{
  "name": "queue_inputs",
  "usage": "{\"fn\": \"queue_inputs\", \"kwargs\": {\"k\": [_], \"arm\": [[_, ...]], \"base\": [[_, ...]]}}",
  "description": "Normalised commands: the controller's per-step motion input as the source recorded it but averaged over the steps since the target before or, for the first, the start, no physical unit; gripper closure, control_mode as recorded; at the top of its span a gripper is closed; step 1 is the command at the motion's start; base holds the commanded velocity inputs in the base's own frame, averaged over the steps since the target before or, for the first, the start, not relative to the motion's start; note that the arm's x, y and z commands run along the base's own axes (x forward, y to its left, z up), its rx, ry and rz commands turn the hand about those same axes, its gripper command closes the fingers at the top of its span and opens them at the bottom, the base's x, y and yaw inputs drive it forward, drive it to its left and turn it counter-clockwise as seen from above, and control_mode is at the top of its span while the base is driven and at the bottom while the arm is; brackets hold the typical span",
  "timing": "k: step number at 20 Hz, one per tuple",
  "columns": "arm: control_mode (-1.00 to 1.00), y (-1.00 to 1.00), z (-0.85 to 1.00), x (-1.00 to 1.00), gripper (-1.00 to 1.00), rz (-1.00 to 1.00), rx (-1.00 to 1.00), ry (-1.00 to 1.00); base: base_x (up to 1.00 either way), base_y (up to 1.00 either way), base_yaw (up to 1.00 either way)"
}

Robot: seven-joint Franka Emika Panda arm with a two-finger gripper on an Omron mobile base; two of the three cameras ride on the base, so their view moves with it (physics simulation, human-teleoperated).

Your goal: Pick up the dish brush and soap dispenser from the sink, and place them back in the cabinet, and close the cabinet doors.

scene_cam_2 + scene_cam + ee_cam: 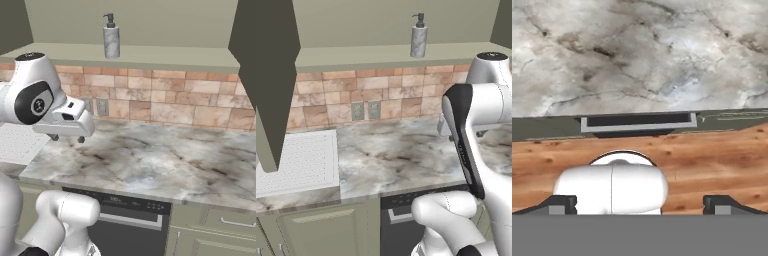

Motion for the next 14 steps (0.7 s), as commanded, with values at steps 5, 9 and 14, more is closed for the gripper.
{"fn": "queue_inputs", "kwargs": {"k": [5,9,14], "arm": [[-1.0,-0.06,0.04,-0.05,-1.0,-0.11,0.0,0.0],[-1.0,-0.07,0.0,-0.07,-1.0,-0.04,0.0,0.0],[-1.0,-0.15,0.0,-0.15,-1.0,0.0,0.0,0.0]], "base": [[0.0,0.0,0.0],[0.0,0.0,0.0],[0.0,0.0,0.0]]}}
